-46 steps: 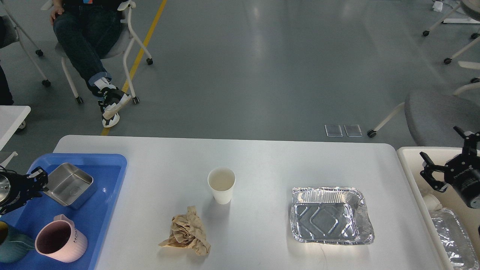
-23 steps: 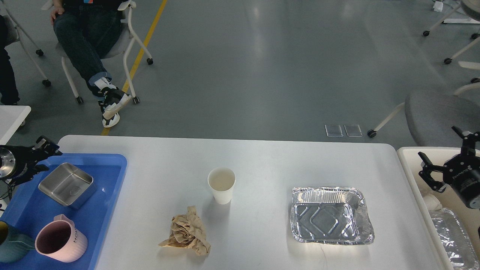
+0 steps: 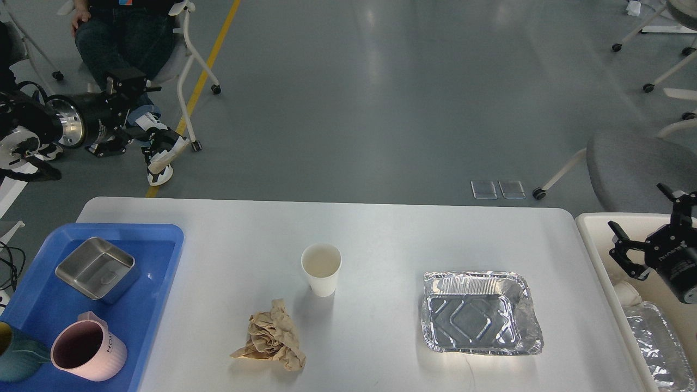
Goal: Tidy desktop
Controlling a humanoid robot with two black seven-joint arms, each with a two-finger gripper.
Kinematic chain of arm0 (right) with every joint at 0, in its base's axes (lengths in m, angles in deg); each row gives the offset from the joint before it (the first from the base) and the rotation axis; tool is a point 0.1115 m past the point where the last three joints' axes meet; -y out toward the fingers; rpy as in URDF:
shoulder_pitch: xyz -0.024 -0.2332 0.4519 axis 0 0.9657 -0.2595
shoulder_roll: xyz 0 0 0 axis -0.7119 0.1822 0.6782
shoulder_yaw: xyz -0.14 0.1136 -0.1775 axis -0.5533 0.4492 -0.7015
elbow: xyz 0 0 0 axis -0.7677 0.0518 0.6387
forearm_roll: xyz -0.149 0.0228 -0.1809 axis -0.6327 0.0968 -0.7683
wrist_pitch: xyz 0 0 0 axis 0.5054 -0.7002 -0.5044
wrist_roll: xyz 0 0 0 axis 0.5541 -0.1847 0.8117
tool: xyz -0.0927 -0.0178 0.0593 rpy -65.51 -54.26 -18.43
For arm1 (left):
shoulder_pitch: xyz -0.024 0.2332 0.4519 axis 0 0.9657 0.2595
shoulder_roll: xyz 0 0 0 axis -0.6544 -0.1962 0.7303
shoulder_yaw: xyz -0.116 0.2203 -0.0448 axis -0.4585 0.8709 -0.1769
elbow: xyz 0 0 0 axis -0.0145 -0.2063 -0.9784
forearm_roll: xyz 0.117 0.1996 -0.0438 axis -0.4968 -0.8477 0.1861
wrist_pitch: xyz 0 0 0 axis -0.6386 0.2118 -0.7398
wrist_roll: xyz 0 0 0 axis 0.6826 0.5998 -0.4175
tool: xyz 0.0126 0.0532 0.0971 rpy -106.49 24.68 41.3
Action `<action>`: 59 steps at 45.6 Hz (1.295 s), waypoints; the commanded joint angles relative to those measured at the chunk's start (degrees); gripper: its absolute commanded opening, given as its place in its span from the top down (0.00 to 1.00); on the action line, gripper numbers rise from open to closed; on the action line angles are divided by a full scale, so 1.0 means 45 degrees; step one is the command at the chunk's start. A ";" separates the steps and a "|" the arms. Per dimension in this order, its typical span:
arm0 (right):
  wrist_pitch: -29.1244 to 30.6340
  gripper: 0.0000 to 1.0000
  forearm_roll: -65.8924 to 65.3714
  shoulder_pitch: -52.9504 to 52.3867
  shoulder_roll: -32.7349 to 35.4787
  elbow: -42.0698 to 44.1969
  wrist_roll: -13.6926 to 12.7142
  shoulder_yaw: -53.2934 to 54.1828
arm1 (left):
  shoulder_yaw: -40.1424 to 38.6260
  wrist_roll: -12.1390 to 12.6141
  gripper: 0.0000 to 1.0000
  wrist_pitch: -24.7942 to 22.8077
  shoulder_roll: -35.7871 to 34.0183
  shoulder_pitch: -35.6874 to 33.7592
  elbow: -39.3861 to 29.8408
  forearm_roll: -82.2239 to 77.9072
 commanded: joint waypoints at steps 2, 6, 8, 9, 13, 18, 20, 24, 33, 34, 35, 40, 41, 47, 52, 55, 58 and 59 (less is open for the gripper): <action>0.0011 0.00 0.0016 0.0021 0.0012 -0.0001 -0.0010 -0.0004 | -0.1413 -0.0017 0.00 0.0058 0.1193 0.0087 0.0040 0.3041; 0.0011 0.00 -0.0004 0.0022 0.0031 -0.0001 -0.0010 -0.0023 | -0.2291 -0.0056 0.00 0.0058 0.1701 0.0887 0.0040 0.4604; 0.0011 0.00 -0.0004 0.0021 0.0031 0.0019 -0.0010 -0.0023 | -0.2857 -0.0114 0.00 0.0058 0.1936 0.1200 0.0060 0.5133; 0.0011 0.00 -0.0004 0.0002 0.0031 0.0000 -0.0010 -0.0023 | -0.3208 -0.0115 0.00 0.0019 0.2053 0.1337 0.0040 0.5348; 0.0011 0.00 -0.0004 0.0002 0.0051 0.0019 -0.0010 -0.0042 | -0.4634 -0.0095 0.00 -0.0255 0.2775 0.2253 0.0021 0.6110; 0.0011 0.00 -0.0004 0.0002 0.0051 0.0019 -0.0010 -0.0081 | -0.6567 -0.0115 0.00 -0.0663 0.3790 0.3192 0.0021 0.6775; 0.0031 0.00 -0.0004 0.0041 0.0051 0.0000 -0.0010 -0.0101 | -0.7502 -0.0134 0.00 -0.1014 0.4394 0.3639 0.0040 0.7009; 0.0070 0.00 -0.0004 0.0216 0.0031 0.0000 -0.0010 -0.0101 | -0.8638 -0.0115 0.00 -0.1212 0.5216 0.4481 0.0040 0.7283; 0.0285 0.00 0.0016 0.0354 -0.0047 0.0019 -0.0010 -0.0023 | -1.0652 0.0003 0.00 -0.1055 0.6584 0.5439 0.0138 0.7987; 0.0285 0.00 0.0016 0.0354 -0.0047 0.0019 -0.0010 -0.0004 | -1.0730 0.0003 0.00 -0.1055 0.6721 0.5517 0.0138 0.8006; 0.0285 0.00 0.0035 0.0354 -0.0047 0.0019 -0.0010 -0.0003 | -1.0847 0.0003 0.00 -0.1094 0.6877 0.5614 0.0138 0.8064; 0.0343 0.00 0.0035 0.0373 -0.0047 -0.0001 -0.0010 -0.0003 | -1.1394 0.0022 0.00 -0.1172 0.7522 0.5947 0.0138 0.8299; 0.0401 0.00 0.0035 0.0373 -0.0047 -0.0001 -0.0010 -0.0003 | -1.1492 -0.0017 0.00 -0.1173 0.7581 0.6005 0.0138 0.8299; 0.0578 0.00 0.0035 0.0373 -0.0008 -0.0059 -0.0029 -0.0003 | -1.2293 -0.0095 0.00 -0.1153 0.7874 0.6142 0.0138 0.8377; 0.0617 0.00 0.0016 0.0373 0.0012 -0.0215 -0.0048 -0.0023 | -1.2294 -0.0095 0.00 -0.1153 0.7933 0.6474 0.0138 0.8358; 0.0831 0.00 -0.0004 0.0412 0.0070 -0.0254 -0.0049 -0.0179 | -1.2274 -0.0095 0.00 -0.1134 0.7913 0.6494 0.0138 0.8358; 0.1124 0.00 -0.0238 0.0704 0.0362 -0.0274 -0.0087 -0.0335 | -1.2255 -0.0056 0.00 -0.1134 0.7875 0.6514 0.0157 0.8358; 0.1183 0.00 -0.0315 0.0840 0.0537 -0.0293 -0.0107 -0.0413 | -1.2235 -0.0037 0.00 -0.1134 0.7836 0.6533 0.0157 0.8339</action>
